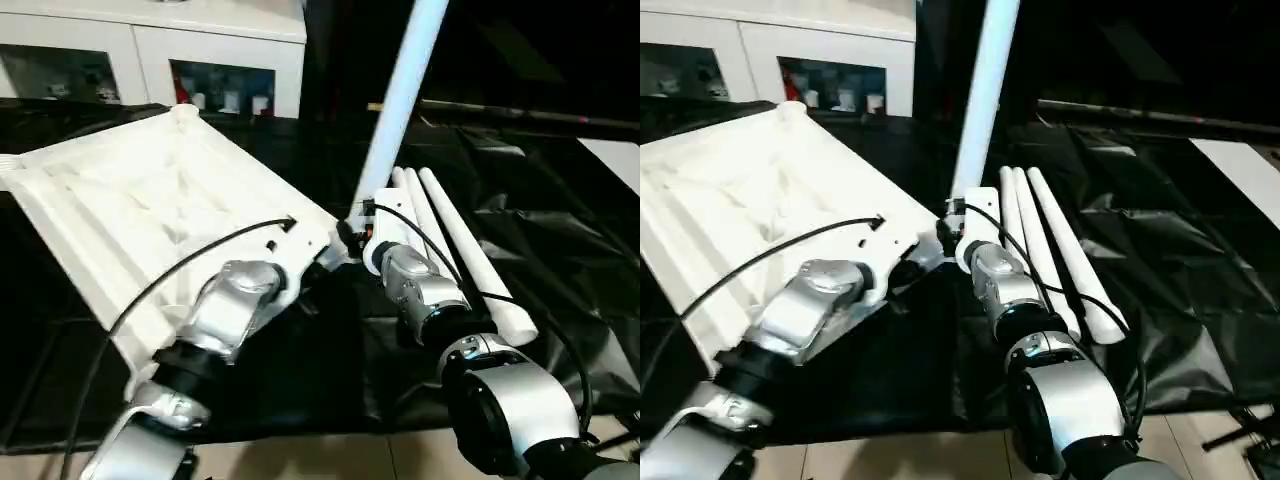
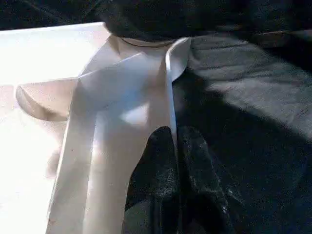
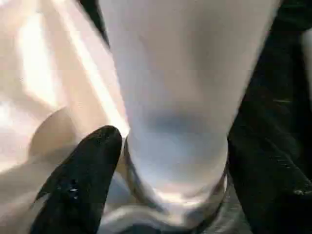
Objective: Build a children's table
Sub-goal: Rotate leg to tighten
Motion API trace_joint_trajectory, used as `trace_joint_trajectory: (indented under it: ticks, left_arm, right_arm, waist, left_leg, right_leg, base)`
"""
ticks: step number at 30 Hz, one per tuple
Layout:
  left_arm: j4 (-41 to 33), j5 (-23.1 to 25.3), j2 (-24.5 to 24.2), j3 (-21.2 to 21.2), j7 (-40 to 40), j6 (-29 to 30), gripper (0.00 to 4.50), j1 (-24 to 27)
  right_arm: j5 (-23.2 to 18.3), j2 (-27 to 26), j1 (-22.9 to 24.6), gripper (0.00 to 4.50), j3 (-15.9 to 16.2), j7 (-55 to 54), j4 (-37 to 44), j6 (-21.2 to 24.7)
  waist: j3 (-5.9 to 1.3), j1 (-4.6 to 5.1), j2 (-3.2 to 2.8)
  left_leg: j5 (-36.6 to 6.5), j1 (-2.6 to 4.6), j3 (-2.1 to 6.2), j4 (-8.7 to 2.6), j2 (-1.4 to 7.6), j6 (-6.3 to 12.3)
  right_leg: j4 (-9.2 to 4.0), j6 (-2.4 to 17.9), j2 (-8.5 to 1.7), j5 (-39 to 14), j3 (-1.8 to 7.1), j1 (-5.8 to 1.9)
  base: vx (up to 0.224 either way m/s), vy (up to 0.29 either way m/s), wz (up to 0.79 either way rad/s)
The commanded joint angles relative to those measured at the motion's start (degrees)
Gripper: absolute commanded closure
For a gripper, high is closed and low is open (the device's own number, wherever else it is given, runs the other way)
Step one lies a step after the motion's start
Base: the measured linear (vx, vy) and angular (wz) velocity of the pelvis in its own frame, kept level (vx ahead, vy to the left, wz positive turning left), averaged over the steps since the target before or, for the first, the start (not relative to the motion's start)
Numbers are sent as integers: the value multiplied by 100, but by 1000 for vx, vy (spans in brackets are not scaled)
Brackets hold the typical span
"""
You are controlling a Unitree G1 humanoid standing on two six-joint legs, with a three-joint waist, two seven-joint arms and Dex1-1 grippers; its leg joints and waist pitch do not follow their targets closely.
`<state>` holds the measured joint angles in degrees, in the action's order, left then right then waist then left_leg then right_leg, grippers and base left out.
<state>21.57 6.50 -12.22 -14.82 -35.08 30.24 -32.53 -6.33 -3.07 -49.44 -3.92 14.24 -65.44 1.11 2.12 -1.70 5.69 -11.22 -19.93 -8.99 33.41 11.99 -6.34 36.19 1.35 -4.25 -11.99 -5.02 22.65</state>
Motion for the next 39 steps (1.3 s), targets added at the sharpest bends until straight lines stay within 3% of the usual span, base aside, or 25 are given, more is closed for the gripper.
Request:
trace_joint_trajectory:
  ticks: [1, 4, 8, 11, 15, 25, 39]
  left_arm:
    - [45, -51, -6, 2, -117, -253, 450, 86]
    - [-40, -145, -248, -18, -479, -449, 450, 190]
    - [-228, -295, -724, -138, -1208, -873, 450, 410]
    - [-539, -591, -1241, -176, -2149, -1231, 450, 653]
    - [-803, -803, -1586, -190, -2818, -1377, 450, 832]
    - [-906, -951, -1739, -183, -3112, -1559, 450, 919]
    - [-866, -928, -1759, -171, -3114, -1611, 450, 956]
  right_arm:
    - [15, -76, 85, 80, 238, 619, 63, 39]
    - [42, 164, 268, 54, 375, 1282, 422, -9]
    - [62, 622, 705, 17, 703, 2374, 1187, 95]
    - [94, 1206, 1210, 17, 1125, 3449, 2057, 147]
    - [71, 1488, 1392, 17, 1208, 3815, 2422, 158]
    - [101, 1656, 1748, 17, 1474, 4186, 3033, 383]
    - [82, 1656, 1866, 141, 1487, 4247, 3137, 524]
  waist:
    - [-291, -35, -58]
    - [-300, -43, -59]
    - [-285, -63, -53]
    - [-270, -76, -92]
    - [-259, -90, -124]
    - [-269, -157, -102]
    - [-273, -164, -90]
  left_leg:
    - [-808, -74, -16, -391, 139, 122]
    - [-448, -66, -47, -358, 142, 311]
    - [-444, -62, -59, -362, 154, 486]
    - [-561, -35, -58, -372, 163, 450]
    - [-635, -5, -78, -378, 169, 387]
    - [-478, -8, -89, -375, 159, 298]
    - [-397, -10, -88, -365, 158, 289]
  right_leg:
    - [-450, 820, -409, -1002, 333, -301]
    - [-390, 1043, -392, -349, 338, -306]
    - [-399, 1124, -397, -263, 345, -320]
    - [-420, 1153, -386, -494, 342, -299]
    - [-415, 1260, -384, -532, 356, -271]
    - [-377, 1225, -369, -291, 365, -299]
    - [-362, 1214, -372, -274, 361, -305]
  base:
    - [0, 0, 0]
    - [0, 0, 0]
    - [0, 0, 0]
    - [0, 0, 0]
    - [0, 0, 0]
    - [0, 0, 0]
    - [0, 0, 0]
